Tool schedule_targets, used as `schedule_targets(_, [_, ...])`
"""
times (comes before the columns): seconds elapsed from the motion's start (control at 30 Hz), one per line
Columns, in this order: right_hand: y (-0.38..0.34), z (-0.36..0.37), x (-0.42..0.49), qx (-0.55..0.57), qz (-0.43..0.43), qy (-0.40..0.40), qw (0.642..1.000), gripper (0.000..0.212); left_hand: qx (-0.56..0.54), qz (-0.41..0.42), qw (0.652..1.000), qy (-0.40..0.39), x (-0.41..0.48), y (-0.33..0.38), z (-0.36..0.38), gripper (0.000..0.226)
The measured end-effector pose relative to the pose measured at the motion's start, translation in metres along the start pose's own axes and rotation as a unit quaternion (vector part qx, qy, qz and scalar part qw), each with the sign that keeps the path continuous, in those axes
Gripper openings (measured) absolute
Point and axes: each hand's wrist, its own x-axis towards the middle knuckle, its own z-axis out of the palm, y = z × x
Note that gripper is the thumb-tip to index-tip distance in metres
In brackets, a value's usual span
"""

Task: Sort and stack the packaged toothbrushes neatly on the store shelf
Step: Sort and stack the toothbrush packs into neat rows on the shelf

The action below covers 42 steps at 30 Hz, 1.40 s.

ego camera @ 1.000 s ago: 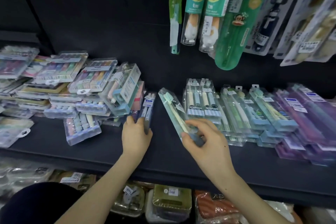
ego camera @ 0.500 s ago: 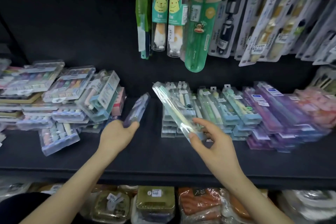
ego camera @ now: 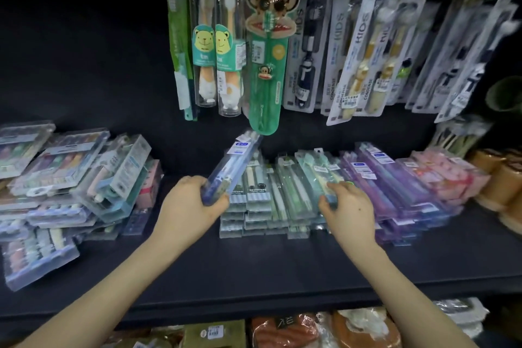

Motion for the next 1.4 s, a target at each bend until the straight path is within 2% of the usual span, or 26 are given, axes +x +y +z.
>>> schedule_targets(0.13, [-0.001,0.013,0.027,-0.064,-0.014,-0.015,0.998,0.034,-0.007,-0.012,1.000,-0.010,0.011,0.006,0.010,0.027])
schedule_targets(0.27, [0.000,0.021,0.039,-0.199,-0.043,-0.059,0.977,0.035,-0.014,-0.012,1.000,-0.020,0.015,0.010,0.016,0.025])
schedule_targets(0.33, [0.004,0.019,0.037,-0.212,-0.054,-0.051,0.974,0.036,-0.007,-0.002,1.000,-0.026,0.016,0.013,0.018,0.027])
schedule_targets(0.47, [0.001,0.011,0.018,-0.056,-0.056,0.052,0.995,0.023,-0.006,0.003,0.999,-0.035,0.013,0.018,0.020,0.030])
schedule_targets(0.53, [-0.011,0.005,0.005,0.076,-0.041,0.037,0.996,0.025,-0.012,0.013,0.999,-0.049,0.008,0.023,0.023,0.028])
schedule_targets(0.57, [-0.020,0.001,0.001,0.158,-0.011,-0.001,0.987,0.029,-0.020,0.022,0.998,-0.058,0.005,0.027,0.026,0.026])
schedule_targets(0.6, [-0.029,-0.002,-0.002,0.248,0.028,-0.051,0.967,0.032,-0.031,0.033,0.997,-0.065,0.001,0.032,0.028,0.024])
schedule_targets(0.67, [-0.048,-0.006,-0.005,0.429,0.090,-0.137,0.889,0.021,-0.048,0.069,0.994,-0.072,-0.009,0.040,0.034,0.022])
schedule_targets(0.77, [-0.067,-0.009,-0.005,0.591,0.138,-0.148,0.781,0.017,-0.046,0.129,0.988,-0.073,-0.016,0.046,0.041,0.031])
schedule_targets(0.83, [-0.068,-0.011,-0.005,0.607,0.161,-0.145,0.765,0.019,-0.025,0.154,0.983,-0.100,-0.014,0.044,0.041,0.047])
schedule_targets(0.9, [-0.060,-0.010,-0.005,0.583,0.175,-0.158,0.777,0.022,0.005,0.179,0.977,-0.119,-0.012,0.039,0.038,0.070])
schedule_targets(0.97, [-0.048,-0.010,-0.005,0.546,0.189,-0.169,0.798,0.027,0.009,0.171,0.980,-0.101,-0.009,0.031,0.031,0.077])
schedule_targets(1.07, [-0.029,-0.010,-0.008,0.503,0.225,-0.154,0.820,0.026,0.025,0.127,0.990,-0.056,-0.003,0.013,0.022,0.058])
schedule_targets(1.13, [-0.019,-0.009,-0.008,0.459,0.233,-0.137,0.847,0.028,0.043,0.097,0.993,-0.053,0.003,0.001,0.021,0.048])
schedule_targets(1.23, [-0.014,-0.004,-0.003,0.389,0.219,-0.109,0.888,0.030,0.049,0.064,0.993,-0.082,0.009,-0.013,0.025,0.050])
schedule_targets(1.33, [-0.019,0.002,0.004,0.362,0.211,-0.089,0.904,0.020,0.048,0.036,0.991,-0.118,0.013,-0.014,0.032,0.052])
schedule_targets(1.4, [-0.023,0.005,0.004,0.366,0.213,-0.081,0.902,0.017,0.044,0.039,0.993,-0.104,0.014,-0.009,0.036,0.050])
